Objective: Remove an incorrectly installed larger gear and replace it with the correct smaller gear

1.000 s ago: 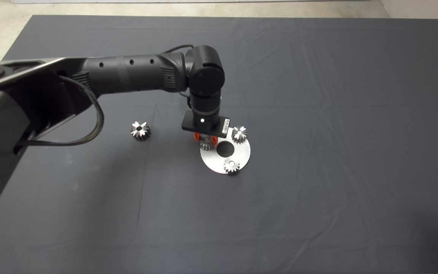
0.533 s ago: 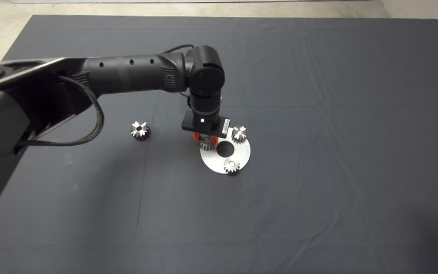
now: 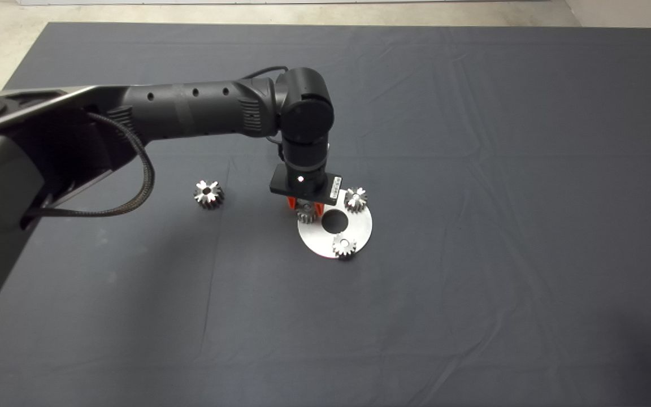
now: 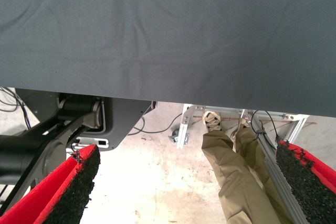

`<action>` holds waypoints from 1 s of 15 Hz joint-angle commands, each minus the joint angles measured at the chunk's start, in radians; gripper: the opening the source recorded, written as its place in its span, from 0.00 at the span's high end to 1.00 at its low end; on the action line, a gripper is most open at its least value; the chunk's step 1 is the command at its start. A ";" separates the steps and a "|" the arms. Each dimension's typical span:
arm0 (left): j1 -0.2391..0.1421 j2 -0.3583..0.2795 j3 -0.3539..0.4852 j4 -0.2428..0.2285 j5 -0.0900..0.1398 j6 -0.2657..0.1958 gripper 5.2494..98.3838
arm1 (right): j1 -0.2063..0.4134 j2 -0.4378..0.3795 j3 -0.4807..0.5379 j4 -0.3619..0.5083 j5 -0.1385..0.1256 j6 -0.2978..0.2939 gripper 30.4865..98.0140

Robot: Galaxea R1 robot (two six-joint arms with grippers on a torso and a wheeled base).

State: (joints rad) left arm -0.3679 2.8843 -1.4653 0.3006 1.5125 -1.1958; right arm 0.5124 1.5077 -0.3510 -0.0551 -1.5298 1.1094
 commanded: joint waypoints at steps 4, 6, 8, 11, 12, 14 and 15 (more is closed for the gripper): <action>0.032 -0.012 -0.009 0.000 0.011 0.025 0.63 | 0.003 0.025 -0.002 0.029 -0.061 0.020 0.14; 0.015 -0.009 -0.007 -0.005 0.011 0.025 0.61 | 0.003 0.030 -0.002 0.027 -0.061 0.024 0.14; -0.029 0.004 0.000 -0.005 0.012 0.040 0.58 | 0.003 0.029 -0.002 0.027 -0.061 0.024 0.14; -0.101 0.013 -0.005 -0.042 0.013 0.061 0.53 | 0.003 0.031 -0.002 0.027 -0.061 0.043 0.14; -0.111 0.013 -0.010 -0.052 0.012 0.066 0.53 | 0.002 0.040 -0.002 0.026 -0.061 0.046 0.14; -0.143 0.023 -0.019 -0.073 0.017 0.082 0.53 | 0.002 0.071 -0.002 0.026 -0.062 0.063 0.14; -0.160 0.023 -0.033 -0.095 0.017 0.086 0.52 | 0.002 0.089 -0.005 0.026 -0.062 0.067 0.14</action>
State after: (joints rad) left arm -0.4841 2.8961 -1.4755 0.2656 1.5143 -1.1300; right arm 0.5098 1.5466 -0.3530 -0.0551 -1.5309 1.1496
